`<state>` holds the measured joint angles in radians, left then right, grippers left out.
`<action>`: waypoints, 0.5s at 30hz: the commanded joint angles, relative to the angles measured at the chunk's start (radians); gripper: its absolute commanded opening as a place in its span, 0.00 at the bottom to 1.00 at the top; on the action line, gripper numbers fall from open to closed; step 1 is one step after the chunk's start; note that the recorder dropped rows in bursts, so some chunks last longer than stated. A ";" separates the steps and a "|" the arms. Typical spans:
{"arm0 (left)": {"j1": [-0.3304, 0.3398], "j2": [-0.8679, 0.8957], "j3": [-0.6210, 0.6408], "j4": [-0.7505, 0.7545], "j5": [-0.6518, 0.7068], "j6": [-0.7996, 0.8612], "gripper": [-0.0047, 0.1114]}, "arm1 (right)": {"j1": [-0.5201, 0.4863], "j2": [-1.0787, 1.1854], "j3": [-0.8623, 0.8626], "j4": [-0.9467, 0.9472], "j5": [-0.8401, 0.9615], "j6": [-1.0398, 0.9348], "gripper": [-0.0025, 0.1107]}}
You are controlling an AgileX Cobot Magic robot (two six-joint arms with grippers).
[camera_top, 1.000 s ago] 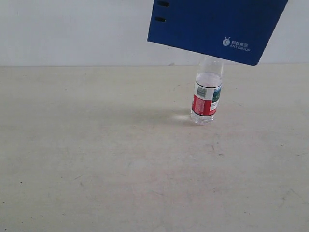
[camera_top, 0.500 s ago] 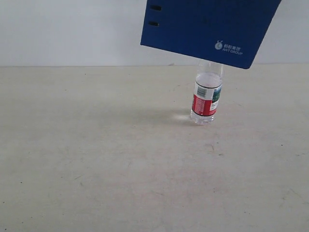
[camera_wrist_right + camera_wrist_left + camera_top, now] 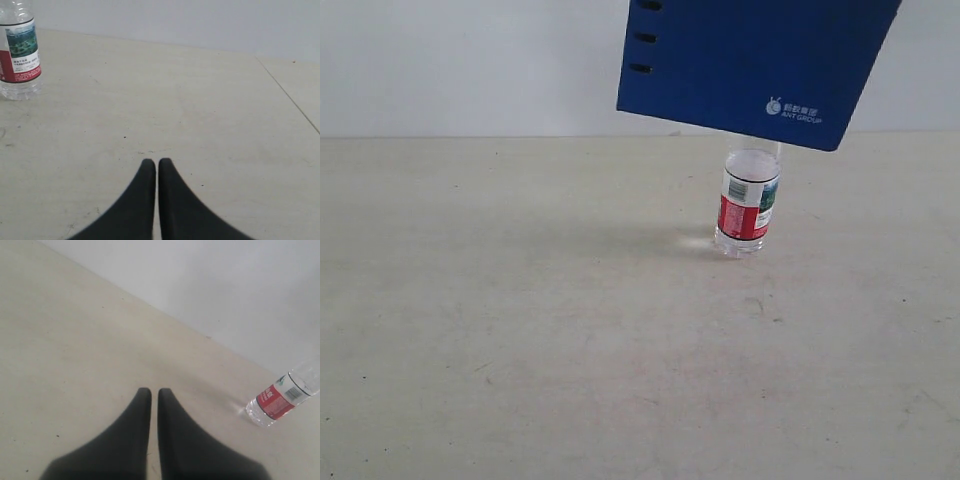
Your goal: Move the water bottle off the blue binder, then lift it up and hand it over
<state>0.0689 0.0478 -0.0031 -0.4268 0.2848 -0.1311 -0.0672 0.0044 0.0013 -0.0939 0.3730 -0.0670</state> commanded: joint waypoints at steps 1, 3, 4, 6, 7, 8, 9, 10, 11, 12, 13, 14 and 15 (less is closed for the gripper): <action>0.003 -0.006 0.003 -0.003 -0.006 -0.006 0.08 | -0.003 -0.004 -0.001 0.006 -0.018 0.005 0.02; 0.003 -0.006 0.003 -0.003 -0.006 -0.006 0.08 | -0.003 -0.004 -0.001 0.006 -0.018 0.005 0.02; 0.003 -0.006 0.003 -0.003 -0.006 -0.006 0.08 | -0.003 -0.004 -0.001 0.006 -0.018 0.005 0.02; 0.022 -0.041 0.003 -0.003 0.005 -0.006 0.08 | -0.003 -0.004 -0.001 0.006 -0.018 0.005 0.02; 0.044 -0.048 0.003 0.004 0.016 -0.006 0.08 | -0.003 -0.004 -0.001 0.006 -0.018 0.005 0.02; 0.063 -0.048 0.003 0.032 0.006 0.006 0.08 | -0.003 -0.004 -0.001 0.006 -0.017 0.005 0.02; 0.063 -0.048 0.003 0.052 -0.018 0.019 0.08 | -0.003 -0.004 -0.001 0.006 -0.010 0.005 0.02; 0.063 -0.048 0.003 0.122 -0.059 0.019 0.08 | -0.003 -0.004 -0.001 0.006 -0.010 0.005 0.02; 0.063 -0.048 0.003 0.174 -0.074 0.019 0.08 | -0.003 -0.004 -0.001 0.006 -0.010 0.005 0.02; 0.061 -0.048 0.003 0.249 -0.082 0.019 0.08 | -0.003 -0.004 -0.001 0.006 -0.010 0.005 0.02; 0.061 -0.048 0.003 0.312 -0.075 0.022 0.08 | -0.003 -0.004 -0.001 0.006 -0.010 0.005 0.02; 0.061 -0.048 0.003 0.389 -0.044 0.030 0.08 | -0.003 -0.004 -0.001 0.006 -0.010 0.005 0.02; 0.061 -0.048 0.003 0.446 0.012 0.034 0.08 | -0.003 -0.004 -0.001 0.006 -0.010 0.005 0.02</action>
<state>0.1281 0.0030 -0.0031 -0.1343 0.2343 -0.1133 -0.0690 0.0024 0.0013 -0.0917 0.3696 -0.0670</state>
